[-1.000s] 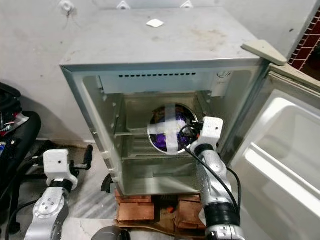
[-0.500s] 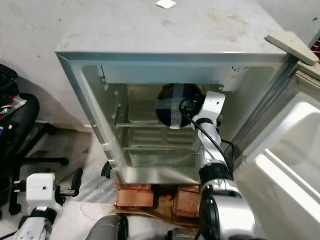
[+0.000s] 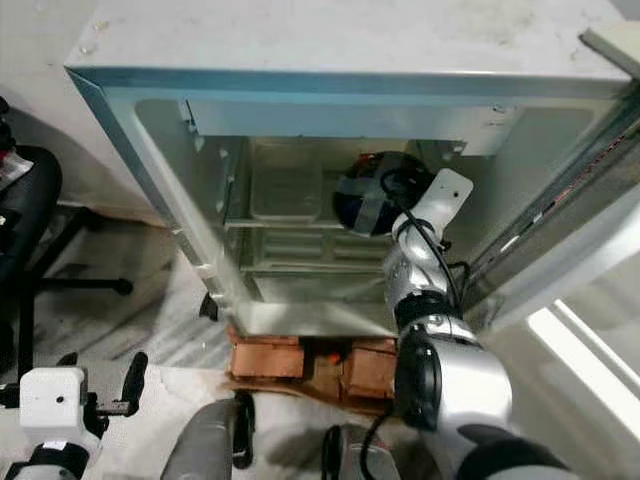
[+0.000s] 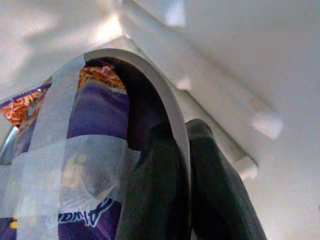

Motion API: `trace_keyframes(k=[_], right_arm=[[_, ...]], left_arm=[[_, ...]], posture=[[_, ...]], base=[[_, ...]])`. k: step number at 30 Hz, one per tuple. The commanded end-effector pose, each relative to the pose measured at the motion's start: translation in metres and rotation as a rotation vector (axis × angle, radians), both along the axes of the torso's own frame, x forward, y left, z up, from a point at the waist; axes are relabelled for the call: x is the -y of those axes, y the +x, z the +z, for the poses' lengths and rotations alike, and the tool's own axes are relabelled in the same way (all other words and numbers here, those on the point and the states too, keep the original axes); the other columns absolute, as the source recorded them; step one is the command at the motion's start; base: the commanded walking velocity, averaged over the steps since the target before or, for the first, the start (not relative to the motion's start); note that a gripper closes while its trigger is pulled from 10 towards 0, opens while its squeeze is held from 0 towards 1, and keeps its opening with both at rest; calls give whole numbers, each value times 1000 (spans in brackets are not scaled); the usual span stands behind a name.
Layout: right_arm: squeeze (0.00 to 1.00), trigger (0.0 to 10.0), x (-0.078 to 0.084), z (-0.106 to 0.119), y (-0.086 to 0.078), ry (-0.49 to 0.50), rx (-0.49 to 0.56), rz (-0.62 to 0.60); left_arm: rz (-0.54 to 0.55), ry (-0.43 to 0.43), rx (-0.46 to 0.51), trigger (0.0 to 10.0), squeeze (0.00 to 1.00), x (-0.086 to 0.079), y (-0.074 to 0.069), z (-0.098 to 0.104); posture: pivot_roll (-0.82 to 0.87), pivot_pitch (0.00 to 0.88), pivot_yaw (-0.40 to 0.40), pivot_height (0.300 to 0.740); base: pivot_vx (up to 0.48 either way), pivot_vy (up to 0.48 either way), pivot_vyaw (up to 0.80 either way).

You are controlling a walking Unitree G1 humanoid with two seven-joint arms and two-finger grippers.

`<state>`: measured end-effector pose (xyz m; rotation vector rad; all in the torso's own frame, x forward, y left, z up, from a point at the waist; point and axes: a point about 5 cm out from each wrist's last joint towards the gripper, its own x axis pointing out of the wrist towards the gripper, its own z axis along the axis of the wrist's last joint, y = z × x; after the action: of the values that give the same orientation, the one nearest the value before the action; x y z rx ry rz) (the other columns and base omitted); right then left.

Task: Restocking fridge

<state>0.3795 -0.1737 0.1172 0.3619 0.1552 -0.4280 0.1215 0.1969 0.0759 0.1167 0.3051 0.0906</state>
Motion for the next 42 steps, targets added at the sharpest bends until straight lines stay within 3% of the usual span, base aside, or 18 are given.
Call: trace_keyframes(k=[1, 5, 6, 7, 8, 11, 16, 17, 19, 21, 23, 26, 33, 42], right_arm=[[0, 10000, -3, -14, -5, 31, -73, -34], [0, 10000, -11, -24, -9, 230, -111, -98], [384, 10000, -14, -26, -9, 300, -113, -116], [553, 10000, -17, -25, -8, 376, -100, -125], [1000, 10000, -20, -24, -7, 448, -79, -126], [1000, 10000, -29, -10, 1, 580, 3, -97], [1000, 10000, -32, 6, 10, 634, 79, -53], [1000, 10000, -32, 9, 11, 690, 111, -49], [1000, 10000, -32, 9, 11, 690, 111, -49], [1000, 10000, -33, 12, 13, 775, 152, -34], [1000, 10000, -35, 12, 14, 798, 167, -8], [1000, 10000, -38, 10, 13, 743, 165, 43], [1000, 10000, -24, -7, 3, 417, 101, 154], [1000, 10000, -14, -14, -5, 225, 145, 275]], left_arm=[[18, 9, -17, 10000, 0, -3, -5, 3], [23, 10, -29, 10000, 0, -2, -9, 5], [25, 10, -31, 10000, 0, -2, -9, 5], [28, 9, -33, 10000, 0, -2, -10, 4], [32, 8, -35, 10000, 0, -2, -10, 4], [37, 6, -42, 10000, 0, -1, -10, 3], [35, -1, -52, 10000, 0, 1, -8, 1], [34, -5, -58, 10000, 0, 2, -7, 1], [34, -5, -58, 10000, 0, 2, -7, 1], [35, -8, -63, 10000, 0, 2, -6, 1], [35, -10, -68, 10000, 0, 1, -4, 0], [34, -13, -67, 10000, 0, 1, 0, -1], [19, -13, -32, 10000, 0, 4, 23, -6], [-9, 0, 12, 10000, 0, 8, 53, -11]], posture=[[327, 290, -30, 740], [342, 303, -30, 740], [347, 305, -32, 740], [349, 306, -33, 740], [350, 306, -33, 740], [345, 306, -38, 740], [336, 308, -40, 740], [332, 307, -42, 740], [332, 307, -42, 740], [329, 302, -39, 740], [324, 296, -39, 740], [312, 281, -42, 740], [256, 218, -53, 740], [204, 128, -38, 740]], base=[[0, 0, 0], [0, 0, 0], [0, 0, 0], [0, 0, 0], [0, 0, 0], [0, 0, 0], [0, 0, 0], [0, 0, 0], [0, 0, 0], [0, 0, 0], [0, 0, 0], [0, 0, 0], [0, 0, 0], [0, 0, 0]])
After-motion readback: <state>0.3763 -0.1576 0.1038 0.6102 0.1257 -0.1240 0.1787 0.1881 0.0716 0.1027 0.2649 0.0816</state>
